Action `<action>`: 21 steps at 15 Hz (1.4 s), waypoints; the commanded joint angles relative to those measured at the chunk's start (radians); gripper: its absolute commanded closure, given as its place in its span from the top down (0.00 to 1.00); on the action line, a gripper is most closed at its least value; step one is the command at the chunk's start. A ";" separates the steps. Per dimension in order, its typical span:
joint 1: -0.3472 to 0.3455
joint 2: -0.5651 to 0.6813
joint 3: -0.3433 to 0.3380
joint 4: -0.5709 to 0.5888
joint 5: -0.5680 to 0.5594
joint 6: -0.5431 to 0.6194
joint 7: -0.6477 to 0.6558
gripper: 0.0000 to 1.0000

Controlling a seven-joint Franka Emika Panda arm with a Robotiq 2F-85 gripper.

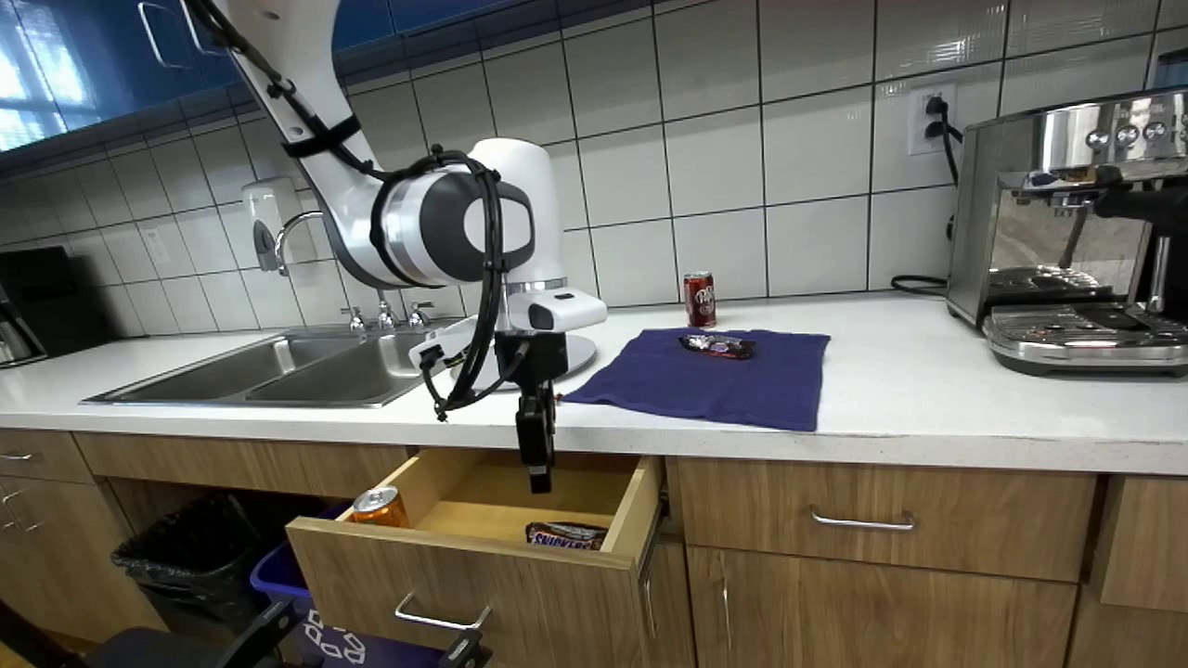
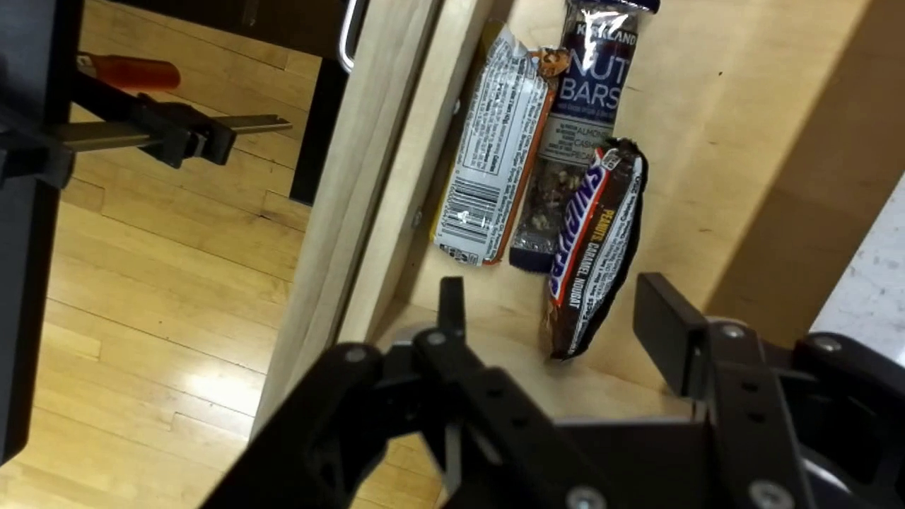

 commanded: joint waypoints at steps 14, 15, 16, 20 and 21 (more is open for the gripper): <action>-0.003 -0.074 -0.046 0.127 -0.137 -0.055 0.086 1.00; -0.007 -0.067 -0.048 0.149 -0.134 -0.062 0.078 1.00; -0.012 -0.061 -0.048 0.172 -0.125 -0.072 0.066 1.00; -0.033 -0.029 -0.051 0.271 -0.106 -0.116 0.031 1.00; -0.038 -0.020 -0.052 0.294 -0.104 -0.126 0.026 1.00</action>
